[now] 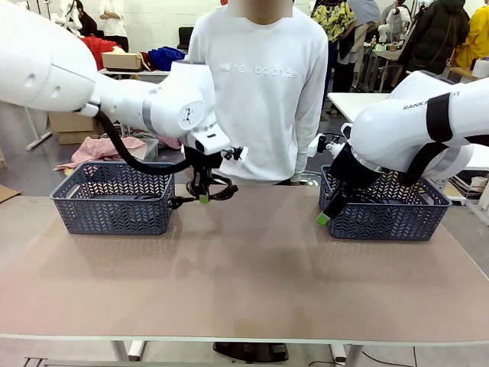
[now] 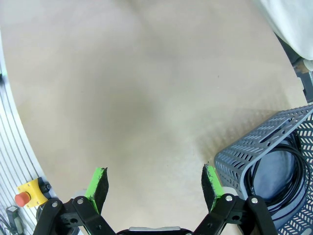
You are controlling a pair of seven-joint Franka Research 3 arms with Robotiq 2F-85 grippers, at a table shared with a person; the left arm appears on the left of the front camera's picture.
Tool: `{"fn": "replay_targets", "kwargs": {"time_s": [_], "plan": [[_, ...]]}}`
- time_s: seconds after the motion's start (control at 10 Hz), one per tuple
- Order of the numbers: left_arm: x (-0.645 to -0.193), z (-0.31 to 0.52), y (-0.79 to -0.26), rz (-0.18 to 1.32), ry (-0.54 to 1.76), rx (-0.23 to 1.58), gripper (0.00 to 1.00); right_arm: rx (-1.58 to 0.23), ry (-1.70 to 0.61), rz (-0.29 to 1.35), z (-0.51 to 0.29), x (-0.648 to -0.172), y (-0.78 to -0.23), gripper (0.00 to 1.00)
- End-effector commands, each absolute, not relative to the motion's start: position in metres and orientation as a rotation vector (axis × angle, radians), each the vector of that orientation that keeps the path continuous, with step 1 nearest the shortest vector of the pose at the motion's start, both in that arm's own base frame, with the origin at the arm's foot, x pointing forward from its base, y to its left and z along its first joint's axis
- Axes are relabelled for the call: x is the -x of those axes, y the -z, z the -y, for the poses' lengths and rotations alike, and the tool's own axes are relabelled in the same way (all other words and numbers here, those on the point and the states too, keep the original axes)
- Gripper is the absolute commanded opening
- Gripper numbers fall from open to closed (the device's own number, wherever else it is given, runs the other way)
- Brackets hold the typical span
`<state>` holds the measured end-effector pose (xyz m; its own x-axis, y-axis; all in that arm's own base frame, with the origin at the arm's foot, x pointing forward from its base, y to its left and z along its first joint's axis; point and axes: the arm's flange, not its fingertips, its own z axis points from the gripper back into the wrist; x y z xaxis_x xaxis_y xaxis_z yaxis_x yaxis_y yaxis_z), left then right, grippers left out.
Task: Organize the cables according to human instructions.
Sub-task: Pick up a bundle of cables and place it in the basket indicated by the human.
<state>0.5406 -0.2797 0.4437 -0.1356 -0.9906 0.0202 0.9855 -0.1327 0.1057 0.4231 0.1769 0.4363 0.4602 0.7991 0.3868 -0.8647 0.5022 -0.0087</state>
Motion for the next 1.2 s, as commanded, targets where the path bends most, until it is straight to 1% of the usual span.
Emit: {"fn": "replay_targets", "kwargs": {"time_s": [0.0,0.2,0.4,0.8,1.1], "plan": [[-0.546,0.264,-0.475,0.126,1.718,-0.135,0.00,-0.199,-1.029,0.369,-0.178,-0.424,-0.438,1.00],[-0.547,0.242,-0.508,0.165,1.701,-0.158,0.00,-0.199,-1.029,0.369,-0.178,-0.424,-0.438,1.00],[-0.552,0.208,-0.524,0.173,1.668,-0.179,0.00,-0.199,-1.029,0.369,-0.178,-0.424,-0.438,1.00],[-0.555,0.131,-0.531,0.188,1.576,-0.192,0.00,-0.199,-1.029,0.369,-0.178,-0.424,-0.438,1.00],[-0.553,0.087,-0.513,0.209,1.572,-0.160,0.00,-0.199,-1.029,0.369,-0.178,-0.424,-0.438,1.00]]}}
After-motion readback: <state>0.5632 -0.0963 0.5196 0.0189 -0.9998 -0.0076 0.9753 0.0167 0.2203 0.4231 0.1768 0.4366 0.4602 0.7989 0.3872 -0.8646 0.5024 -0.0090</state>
